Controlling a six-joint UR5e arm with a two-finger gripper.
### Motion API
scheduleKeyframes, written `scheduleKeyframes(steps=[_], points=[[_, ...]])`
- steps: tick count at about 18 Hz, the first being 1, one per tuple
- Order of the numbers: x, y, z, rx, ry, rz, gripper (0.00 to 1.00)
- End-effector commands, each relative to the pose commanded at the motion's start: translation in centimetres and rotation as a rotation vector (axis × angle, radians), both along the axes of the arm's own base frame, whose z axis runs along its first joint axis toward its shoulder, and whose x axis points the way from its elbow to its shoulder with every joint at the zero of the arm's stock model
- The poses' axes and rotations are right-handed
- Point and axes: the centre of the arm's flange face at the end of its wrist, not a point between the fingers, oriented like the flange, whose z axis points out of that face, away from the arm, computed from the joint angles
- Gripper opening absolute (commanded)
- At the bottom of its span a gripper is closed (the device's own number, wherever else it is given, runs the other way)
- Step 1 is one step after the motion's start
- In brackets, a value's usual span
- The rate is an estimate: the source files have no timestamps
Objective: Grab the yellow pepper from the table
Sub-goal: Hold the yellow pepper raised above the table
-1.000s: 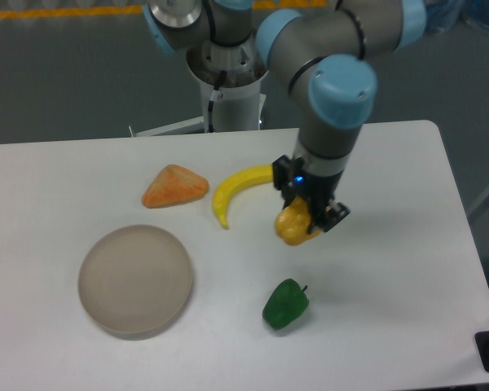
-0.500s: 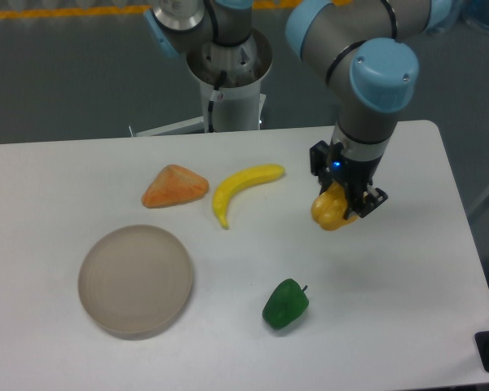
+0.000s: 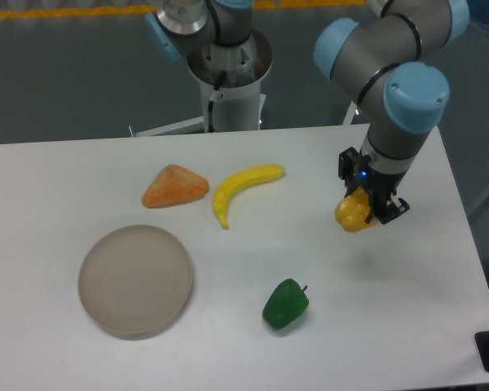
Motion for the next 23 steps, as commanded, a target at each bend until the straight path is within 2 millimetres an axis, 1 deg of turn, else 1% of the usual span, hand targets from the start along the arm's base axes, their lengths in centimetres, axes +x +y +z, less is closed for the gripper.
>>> scheduleKeyframes(steps=[6,23], points=[[-0.18,0.18,-0.49,-0.004,-0.004,-0.002,0.12],[-0.58,0.61,-0.34,0.001,-0.003,0.000,0.12]])
